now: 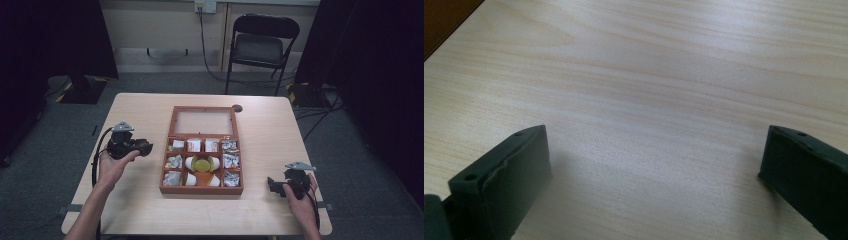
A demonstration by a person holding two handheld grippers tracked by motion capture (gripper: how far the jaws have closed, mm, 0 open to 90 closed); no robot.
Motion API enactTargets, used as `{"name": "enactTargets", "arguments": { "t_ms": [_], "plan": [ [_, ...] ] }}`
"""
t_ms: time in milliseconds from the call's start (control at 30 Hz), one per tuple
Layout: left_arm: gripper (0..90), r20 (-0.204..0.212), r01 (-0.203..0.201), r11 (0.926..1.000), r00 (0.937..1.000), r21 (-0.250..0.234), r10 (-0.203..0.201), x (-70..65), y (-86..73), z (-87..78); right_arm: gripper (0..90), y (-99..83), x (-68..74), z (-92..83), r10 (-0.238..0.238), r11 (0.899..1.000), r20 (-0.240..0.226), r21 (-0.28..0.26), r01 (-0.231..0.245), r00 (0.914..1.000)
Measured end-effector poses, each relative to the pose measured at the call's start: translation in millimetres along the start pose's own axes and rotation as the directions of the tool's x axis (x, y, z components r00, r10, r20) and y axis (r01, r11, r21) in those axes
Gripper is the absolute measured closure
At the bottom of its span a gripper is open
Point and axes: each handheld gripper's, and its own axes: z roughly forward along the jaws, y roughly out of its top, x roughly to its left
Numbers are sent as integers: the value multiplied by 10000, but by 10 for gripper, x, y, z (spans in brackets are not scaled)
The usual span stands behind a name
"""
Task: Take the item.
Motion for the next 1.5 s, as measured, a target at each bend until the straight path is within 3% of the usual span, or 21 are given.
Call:
{"name": "enactTargets", "arguments": {
  "t_ms": [100,267,600,1033,1500],
  "plan": [
    [592,97,100,9999,9999,-136,-99,38,-31,21,0,0,0,0,-1,10000,-4,0,1,10000],
    [592,-8,202,9997,9998,120,-201,88,-96,94,0,0,0,0,-1,10000,0,0,1,10000],
    [590,-113,-47,9978,9999,663,54,34,-127,278,0,0,0,0,1,10000,1,-1,-1,10000],
    [576,-39,-1,9963,10000,854,4,15,-189,413,0,0,0,0,0,10000,2,1,0,10000],
    [348,22,478,9982,9989,376,-479,64,-197,358,0,0,0,0,1,10000,0,-1,-1,10000]
  ]
}}
